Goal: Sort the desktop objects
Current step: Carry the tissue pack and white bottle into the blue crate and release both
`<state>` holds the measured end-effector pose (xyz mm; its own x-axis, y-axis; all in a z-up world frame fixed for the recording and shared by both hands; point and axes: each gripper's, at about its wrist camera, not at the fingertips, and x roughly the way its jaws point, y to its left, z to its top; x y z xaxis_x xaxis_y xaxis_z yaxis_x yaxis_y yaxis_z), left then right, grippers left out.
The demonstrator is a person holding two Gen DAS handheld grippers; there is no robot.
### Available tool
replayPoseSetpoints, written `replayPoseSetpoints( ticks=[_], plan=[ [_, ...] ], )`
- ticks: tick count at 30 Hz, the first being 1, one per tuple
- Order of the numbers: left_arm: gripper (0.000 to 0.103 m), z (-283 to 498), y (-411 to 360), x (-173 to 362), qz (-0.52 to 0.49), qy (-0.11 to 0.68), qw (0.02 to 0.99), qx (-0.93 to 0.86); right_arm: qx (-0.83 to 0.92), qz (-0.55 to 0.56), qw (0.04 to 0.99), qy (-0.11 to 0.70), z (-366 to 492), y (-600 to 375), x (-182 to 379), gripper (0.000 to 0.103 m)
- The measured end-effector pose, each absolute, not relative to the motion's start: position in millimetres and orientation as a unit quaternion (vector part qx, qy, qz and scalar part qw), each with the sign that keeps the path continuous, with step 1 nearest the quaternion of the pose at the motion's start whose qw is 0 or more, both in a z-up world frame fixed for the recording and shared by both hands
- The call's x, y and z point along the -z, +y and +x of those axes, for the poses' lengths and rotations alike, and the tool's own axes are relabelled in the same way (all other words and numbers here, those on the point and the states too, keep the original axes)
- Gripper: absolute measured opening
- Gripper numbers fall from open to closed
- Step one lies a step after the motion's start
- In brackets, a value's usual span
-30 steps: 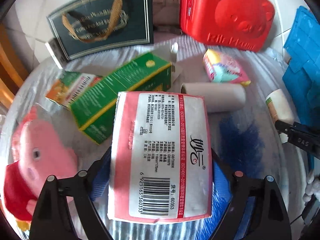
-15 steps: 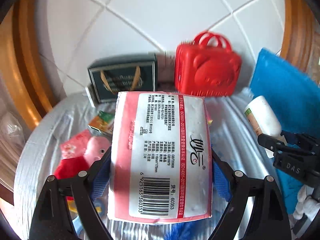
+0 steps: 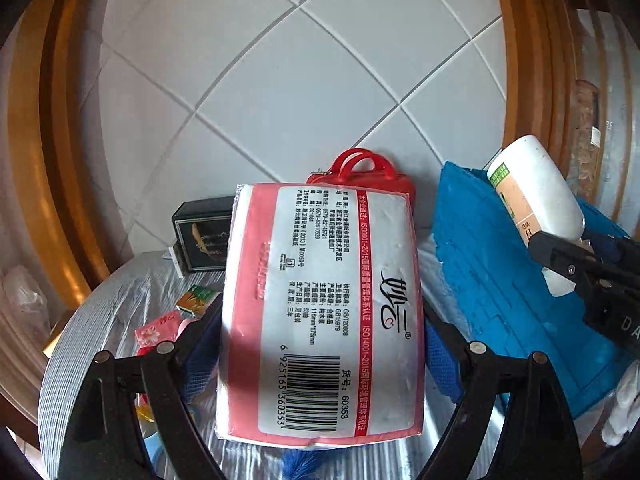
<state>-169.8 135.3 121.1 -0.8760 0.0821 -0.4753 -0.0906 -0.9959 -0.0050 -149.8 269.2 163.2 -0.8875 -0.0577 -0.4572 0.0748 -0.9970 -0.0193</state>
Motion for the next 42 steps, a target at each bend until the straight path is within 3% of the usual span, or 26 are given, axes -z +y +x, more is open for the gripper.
replayPoseSetpoints(
  ticks=[12,24,42],
  plan=[
    [0.087,-140.7,284.5,-163.6,-0.196,0.032,0.142,-0.970,0.981,0.166,-0.101,0.024,-77.6,414.6,-208.8,0.053],
    [0.087,-137.5,446.5,-155.4,-0.236,0.064,0.197,-0.950,0.957,0.216,-0.192,0.023,-70.1,573.1,-165.0,0.053],
    [0.090,-160.8,492.9,-127.4,-0.293,0.101,0.153,-0.938,0.951,0.261,-0.169,0.004,-79.9,629.2,-126.6,0.053]
  ],
)
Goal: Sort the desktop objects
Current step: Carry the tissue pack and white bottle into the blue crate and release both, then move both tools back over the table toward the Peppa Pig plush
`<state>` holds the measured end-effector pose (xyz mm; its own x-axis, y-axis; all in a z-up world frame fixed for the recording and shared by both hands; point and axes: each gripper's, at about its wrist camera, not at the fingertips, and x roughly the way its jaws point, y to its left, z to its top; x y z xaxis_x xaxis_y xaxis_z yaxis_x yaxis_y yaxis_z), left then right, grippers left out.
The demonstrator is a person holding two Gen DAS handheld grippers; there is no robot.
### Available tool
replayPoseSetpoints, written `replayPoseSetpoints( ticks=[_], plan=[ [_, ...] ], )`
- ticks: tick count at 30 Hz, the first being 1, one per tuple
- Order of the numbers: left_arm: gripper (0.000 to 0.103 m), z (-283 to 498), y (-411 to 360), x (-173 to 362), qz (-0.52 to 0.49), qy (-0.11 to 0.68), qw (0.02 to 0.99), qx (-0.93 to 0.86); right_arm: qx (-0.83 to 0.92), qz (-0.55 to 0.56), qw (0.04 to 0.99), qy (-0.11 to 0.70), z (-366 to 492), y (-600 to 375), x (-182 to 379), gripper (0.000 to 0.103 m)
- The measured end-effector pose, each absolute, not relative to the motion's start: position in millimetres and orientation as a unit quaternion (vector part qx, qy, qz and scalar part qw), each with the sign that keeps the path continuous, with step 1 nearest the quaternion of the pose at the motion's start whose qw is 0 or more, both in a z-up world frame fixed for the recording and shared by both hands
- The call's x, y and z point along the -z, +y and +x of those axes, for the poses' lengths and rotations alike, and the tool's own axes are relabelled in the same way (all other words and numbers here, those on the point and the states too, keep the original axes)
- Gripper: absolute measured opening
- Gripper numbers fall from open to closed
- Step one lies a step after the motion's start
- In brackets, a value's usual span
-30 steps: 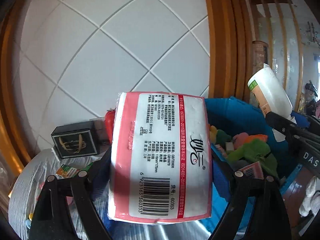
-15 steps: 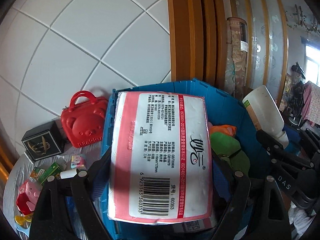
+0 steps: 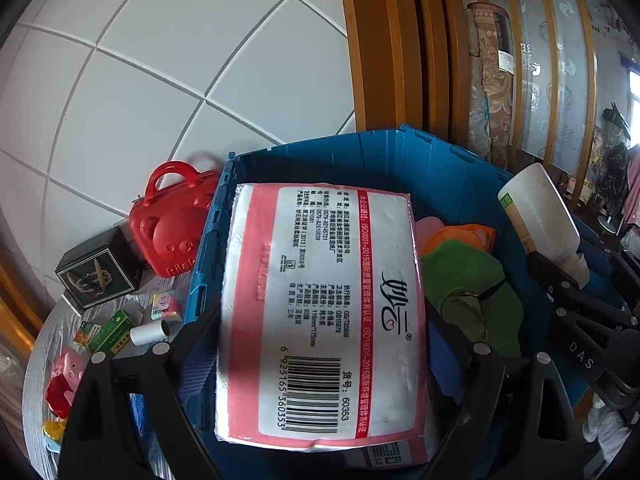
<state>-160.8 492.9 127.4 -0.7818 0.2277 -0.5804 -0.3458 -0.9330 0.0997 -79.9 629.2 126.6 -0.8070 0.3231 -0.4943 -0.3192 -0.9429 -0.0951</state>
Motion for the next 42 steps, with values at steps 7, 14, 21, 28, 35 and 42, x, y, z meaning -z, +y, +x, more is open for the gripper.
replayPoseSetpoints(
  ticks=[7,14,21,28,35,42],
  plan=[
    [0.090,-166.1,489.8,-126.4,-0.305,0.090,0.158,-0.935,-0.948,-0.272,0.163,0.008,-84.0,633.1,-116.8,0.053],
    [0.090,-171.6,489.1,-127.1,-0.320,0.083,0.169,-0.929,-0.949,-0.267,0.165,0.020,-83.0,638.8,-117.8,0.063],
    [0.091,-171.3,482.2,-139.3,-0.308,0.066,0.174,-0.933,-0.952,-0.258,0.165,0.020,-80.4,640.1,-119.7,0.075],
    [0.093,-182.5,492.2,-144.7,-0.321,0.106,0.162,-0.927,-0.953,-0.254,0.165,0.020,-79.2,639.9,-121.4,0.084],
    [0.093,-172.9,477.3,-145.4,-0.316,0.094,0.167,-0.929,-0.956,-0.244,0.161,0.026,-77.7,640.5,-123.7,0.101],
    [0.093,-141.5,445.2,-151.6,-0.261,0.088,0.138,-0.952,-0.958,-0.240,0.150,0.046,-73.4,633.9,-126.6,0.103]
  ],
)
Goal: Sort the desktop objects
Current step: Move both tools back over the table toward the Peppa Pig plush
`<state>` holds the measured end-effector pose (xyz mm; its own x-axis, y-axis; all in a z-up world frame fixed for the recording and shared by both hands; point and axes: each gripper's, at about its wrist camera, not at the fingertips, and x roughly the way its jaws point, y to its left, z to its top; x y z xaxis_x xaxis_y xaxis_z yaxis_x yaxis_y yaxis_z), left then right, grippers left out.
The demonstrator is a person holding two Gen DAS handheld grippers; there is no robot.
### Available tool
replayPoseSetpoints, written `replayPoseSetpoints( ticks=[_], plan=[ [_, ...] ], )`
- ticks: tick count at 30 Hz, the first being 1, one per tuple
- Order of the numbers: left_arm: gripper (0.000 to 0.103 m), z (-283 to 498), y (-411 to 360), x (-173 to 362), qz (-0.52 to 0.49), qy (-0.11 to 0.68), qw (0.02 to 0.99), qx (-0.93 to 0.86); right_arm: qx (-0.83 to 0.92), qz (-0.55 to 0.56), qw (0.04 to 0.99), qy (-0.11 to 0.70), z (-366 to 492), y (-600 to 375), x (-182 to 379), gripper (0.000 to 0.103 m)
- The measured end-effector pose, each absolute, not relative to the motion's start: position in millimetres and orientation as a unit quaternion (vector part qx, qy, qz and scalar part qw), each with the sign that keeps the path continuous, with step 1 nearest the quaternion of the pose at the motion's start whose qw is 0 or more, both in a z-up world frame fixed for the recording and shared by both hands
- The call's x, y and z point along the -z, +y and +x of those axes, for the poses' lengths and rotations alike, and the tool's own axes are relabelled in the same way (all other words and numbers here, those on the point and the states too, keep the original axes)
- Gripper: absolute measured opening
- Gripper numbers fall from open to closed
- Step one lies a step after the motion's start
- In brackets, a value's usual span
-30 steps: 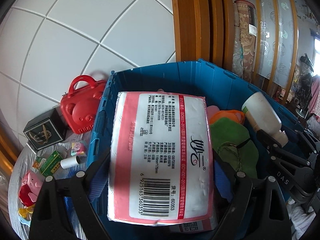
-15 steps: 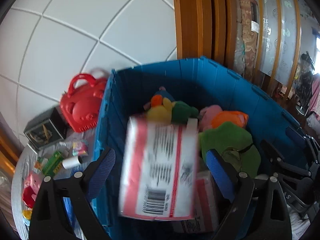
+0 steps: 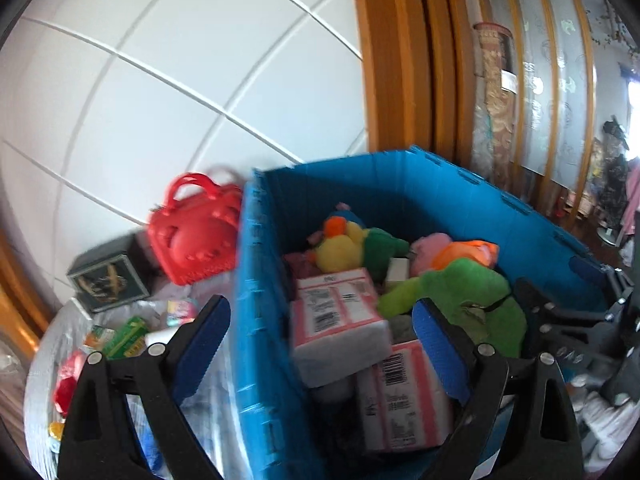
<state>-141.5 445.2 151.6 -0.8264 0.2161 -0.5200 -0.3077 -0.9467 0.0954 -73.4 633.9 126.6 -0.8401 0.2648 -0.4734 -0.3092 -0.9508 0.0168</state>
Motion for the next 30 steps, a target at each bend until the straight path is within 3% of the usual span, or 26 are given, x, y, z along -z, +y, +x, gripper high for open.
replayPoseSetpoints(
  ticks=[16,30],
  plan=[
    [0.093,-125.8,271.8,-115.9,-0.297,0.003,0.050,-0.954,-0.986,-0.163,0.022,0.015,-68.9,499.3,-181.1,0.103],
    [0.094,-124.3,6.1,-68.1,-0.333,-0.057,-0.121,-0.933,-0.976,-0.187,-0.111,-0.023,-123.5,281.2,-182.4,0.103]
  ],
)
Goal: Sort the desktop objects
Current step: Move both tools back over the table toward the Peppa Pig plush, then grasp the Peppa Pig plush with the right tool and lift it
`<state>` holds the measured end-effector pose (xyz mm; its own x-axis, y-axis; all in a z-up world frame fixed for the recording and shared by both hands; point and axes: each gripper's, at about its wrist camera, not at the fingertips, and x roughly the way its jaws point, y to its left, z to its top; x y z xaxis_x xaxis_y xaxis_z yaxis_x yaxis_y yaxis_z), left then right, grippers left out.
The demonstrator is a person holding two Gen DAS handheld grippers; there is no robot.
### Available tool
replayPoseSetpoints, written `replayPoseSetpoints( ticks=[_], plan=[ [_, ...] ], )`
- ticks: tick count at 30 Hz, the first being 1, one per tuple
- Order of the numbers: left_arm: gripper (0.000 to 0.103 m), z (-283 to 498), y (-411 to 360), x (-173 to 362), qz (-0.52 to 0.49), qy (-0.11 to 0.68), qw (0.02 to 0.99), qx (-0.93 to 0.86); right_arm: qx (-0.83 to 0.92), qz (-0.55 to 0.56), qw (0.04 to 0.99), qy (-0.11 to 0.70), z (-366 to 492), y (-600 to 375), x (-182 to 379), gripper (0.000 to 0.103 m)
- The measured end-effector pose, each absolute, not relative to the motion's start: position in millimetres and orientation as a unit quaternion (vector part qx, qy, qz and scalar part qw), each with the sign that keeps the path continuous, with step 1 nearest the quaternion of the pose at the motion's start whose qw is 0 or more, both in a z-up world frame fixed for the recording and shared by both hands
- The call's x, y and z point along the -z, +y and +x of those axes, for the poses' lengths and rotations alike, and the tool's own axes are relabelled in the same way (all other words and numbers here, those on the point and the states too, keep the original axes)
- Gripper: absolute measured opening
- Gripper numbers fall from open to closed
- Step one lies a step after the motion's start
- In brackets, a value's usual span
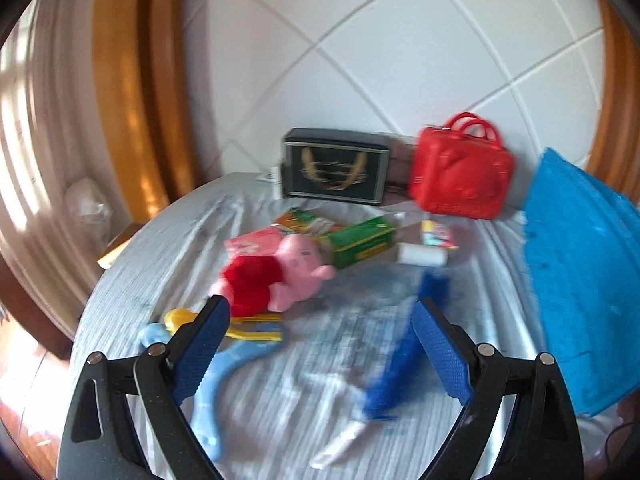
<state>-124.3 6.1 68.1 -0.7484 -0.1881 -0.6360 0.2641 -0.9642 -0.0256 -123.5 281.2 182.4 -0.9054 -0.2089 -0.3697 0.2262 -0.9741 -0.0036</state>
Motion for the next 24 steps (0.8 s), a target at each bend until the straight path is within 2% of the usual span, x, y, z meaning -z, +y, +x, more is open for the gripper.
replayPoseSetpoints(
  ticks=[9,24],
  plan=[
    [0.094,-136.0,-110.9,-32.3,0.370,0.092,0.176,0.908,0.938,0.295,0.182,0.027,-202.0,175.3,-121.1,0.103],
    [0.093,-253.7,-153.3,63.3,0.451,0.127,0.151,0.871,0.858,0.435,0.273,0.033,-339.1,52.8,2.3,0.103]
  ],
)
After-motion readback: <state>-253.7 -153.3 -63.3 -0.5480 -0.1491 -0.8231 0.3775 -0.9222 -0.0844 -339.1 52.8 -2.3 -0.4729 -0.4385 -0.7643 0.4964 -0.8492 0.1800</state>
